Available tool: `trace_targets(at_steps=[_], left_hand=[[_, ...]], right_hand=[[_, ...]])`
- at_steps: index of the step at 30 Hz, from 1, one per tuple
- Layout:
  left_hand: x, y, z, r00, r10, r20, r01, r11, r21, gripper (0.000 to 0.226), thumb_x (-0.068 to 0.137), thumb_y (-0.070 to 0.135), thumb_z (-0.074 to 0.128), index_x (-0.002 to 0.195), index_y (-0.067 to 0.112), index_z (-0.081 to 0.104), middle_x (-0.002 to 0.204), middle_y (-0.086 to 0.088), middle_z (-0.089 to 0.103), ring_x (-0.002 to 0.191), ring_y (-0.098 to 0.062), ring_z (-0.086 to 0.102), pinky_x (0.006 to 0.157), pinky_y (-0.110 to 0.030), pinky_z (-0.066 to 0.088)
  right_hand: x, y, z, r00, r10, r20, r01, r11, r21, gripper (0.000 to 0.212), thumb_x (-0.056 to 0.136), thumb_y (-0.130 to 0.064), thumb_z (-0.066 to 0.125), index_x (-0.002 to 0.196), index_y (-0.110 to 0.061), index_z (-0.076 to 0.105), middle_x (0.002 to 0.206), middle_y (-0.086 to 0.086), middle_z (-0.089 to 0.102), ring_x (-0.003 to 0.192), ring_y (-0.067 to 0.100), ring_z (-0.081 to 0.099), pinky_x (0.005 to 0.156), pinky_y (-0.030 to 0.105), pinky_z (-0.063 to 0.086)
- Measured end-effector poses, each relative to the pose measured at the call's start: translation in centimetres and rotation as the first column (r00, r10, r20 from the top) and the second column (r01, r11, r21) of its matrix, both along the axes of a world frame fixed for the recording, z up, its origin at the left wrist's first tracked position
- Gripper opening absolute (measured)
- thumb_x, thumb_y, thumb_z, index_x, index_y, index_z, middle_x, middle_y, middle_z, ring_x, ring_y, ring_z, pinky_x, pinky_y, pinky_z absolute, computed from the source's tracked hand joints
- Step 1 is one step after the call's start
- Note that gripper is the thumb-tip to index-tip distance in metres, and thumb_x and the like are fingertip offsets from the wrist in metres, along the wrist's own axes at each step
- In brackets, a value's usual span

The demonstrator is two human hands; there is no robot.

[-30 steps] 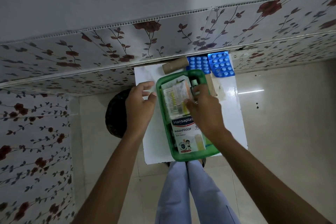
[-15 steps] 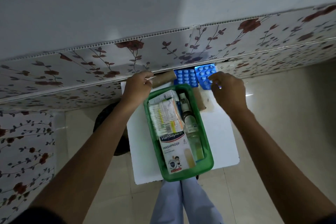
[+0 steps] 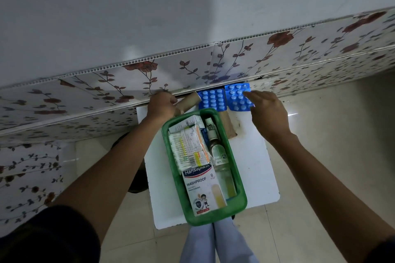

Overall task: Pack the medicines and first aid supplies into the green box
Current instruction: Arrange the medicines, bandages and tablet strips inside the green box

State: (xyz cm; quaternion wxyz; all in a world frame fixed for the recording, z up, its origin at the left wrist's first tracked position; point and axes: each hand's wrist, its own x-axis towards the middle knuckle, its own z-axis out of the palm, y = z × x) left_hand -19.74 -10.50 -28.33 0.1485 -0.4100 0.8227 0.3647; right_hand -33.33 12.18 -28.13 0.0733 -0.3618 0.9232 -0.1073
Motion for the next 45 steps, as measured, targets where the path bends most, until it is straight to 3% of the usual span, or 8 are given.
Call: trace_targets(at_steps=[6, 9, 14, 20, 25, 33, 40, 45], left_hand=[[0.5, -0.5, 0.9, 0.996, -0.030, 0.081, 0.033, 0.999, -0.039, 0.028, 0.072, 0.007, 0.071, 0.099, 0.001, 0.071, 0.098, -0.017, 0.072, 0.089, -0.029, 0.065, 0.078, -0.032, 0.051], [2.3, -0.4, 2.0, 0.994, 0.095, 0.052, -0.092, 0.995, -0.045, 0.023, 0.077, 0.011, 0.065, 0.097, -0.002, 0.068, 0.090, -0.009, 0.059, 0.087, -0.022, 0.056, 0.069, -0.026, 0.044], [7.4, 0.6, 4.1, 0.833, 0.538, -0.127, -0.513, 0.838, 0.183, 0.027, 0.080, 0.015, 0.064, 0.106, 0.009, 0.063, 0.099, -0.010, 0.066, 0.091, -0.025, 0.062, 0.086, -0.041, 0.053], [10.0, 3.6, 5.6, 0.653, 0.708, -0.269, -0.598, 0.700, 0.391, 0.024, 0.085, 0.011, 0.061, 0.109, 0.011, 0.058, 0.106, -0.010, 0.065, 0.089, -0.019, 0.061, 0.075, -0.029, 0.050], [11.5, 6.0, 5.8, 0.538, 0.788, -0.300, -0.663, 0.615, 0.427, 0.026, 0.086, 0.013, 0.060, 0.111, 0.007, 0.058, 0.107, -0.009, 0.067, 0.090, -0.018, 0.062, 0.067, -0.022, 0.047], [14.2, 8.4, 6.1, 0.489, 0.814, -0.314, -0.690, 0.581, 0.431, 0.033, 0.085, 0.009, 0.060, 0.117, 0.004, 0.056, 0.109, -0.010, 0.067, 0.090, -0.017, 0.062, 0.067, -0.022, 0.048], [14.4, 9.6, 6.7, 0.533, 0.783, -0.320, -0.647, 0.621, 0.442, 0.032, 0.085, 0.008, 0.060, 0.116, 0.004, 0.056, 0.102, -0.006, 0.067, 0.082, -0.011, 0.061, 0.074, -0.026, 0.052], [14.6, 10.7, 7.4, 0.595, 0.737, -0.321, -0.575, 0.669, 0.471, 0.038, 0.081, 0.015, 0.065, 0.118, 0.008, 0.058, 0.097, 0.003, 0.068, 0.092, -0.016, 0.064, 0.091, -0.038, 0.052]], right_hand=[[-0.5, -0.6, -1.6, 0.989, 0.056, 0.138, -0.098, 0.944, 0.316, 0.066, 0.085, -0.004, 0.053, 0.143, -0.021, 0.027, 0.150, 0.009, 0.034, 0.138, 0.033, 0.028, 0.102, 0.050, 0.038], [-0.5, -0.2, -2.5, 0.997, 0.052, 0.061, -0.062, 0.981, 0.185, 0.051, 0.088, -0.003, 0.050, 0.136, -0.018, 0.042, 0.142, 0.009, 0.048, 0.129, 0.032, 0.044, 0.097, 0.048, 0.044], [0.7, 0.5, 0.3, 0.995, -0.097, -0.010, 0.094, 0.984, -0.152, 0.040, 0.087, 0.001, 0.051, 0.123, -0.016, 0.057, 0.123, 0.009, 0.065, 0.097, 0.031, 0.067, 0.075, 0.042, 0.058], [8.9, 1.4, 7.9, 0.999, 0.025, 0.021, -0.012, 0.881, -0.472, 0.029, 0.090, -0.010, 0.050, 0.117, -0.011, 0.061, 0.110, 0.009, 0.071, 0.092, 0.012, 0.063, 0.078, 0.022, 0.047], [14.1, 2.2, 6.7, 0.898, 0.438, -0.037, -0.409, 0.803, -0.434, 0.026, 0.088, -0.010, 0.054, 0.111, -0.009, 0.065, 0.110, 0.005, 0.071, 0.111, 0.026, 0.060, 0.093, 0.031, 0.047], [17.6, 4.8, 3.8, 0.740, 0.666, 0.092, -0.641, 0.740, -0.204, 0.023, 0.070, -0.004, 0.057, 0.086, -0.012, 0.072, 0.084, 0.003, 0.071, 0.086, 0.023, 0.067, 0.066, 0.034, 0.054], [16.9, 4.1, 4.8, 0.860, 0.497, 0.115, -0.490, 0.868, -0.084, 0.034, 0.074, -0.005, 0.056, 0.106, -0.009, 0.066, 0.115, 0.019, 0.065, 0.099, 0.035, 0.062, 0.078, 0.038, 0.055], [17.3, 3.7, 4.4, 0.846, 0.466, 0.258, -0.495, 0.867, 0.058, 0.042, 0.055, -0.006, 0.081, 0.095, -0.009, 0.070, 0.118, 0.027, 0.061, 0.094, 0.042, 0.064, 0.061, 0.042, 0.059]])
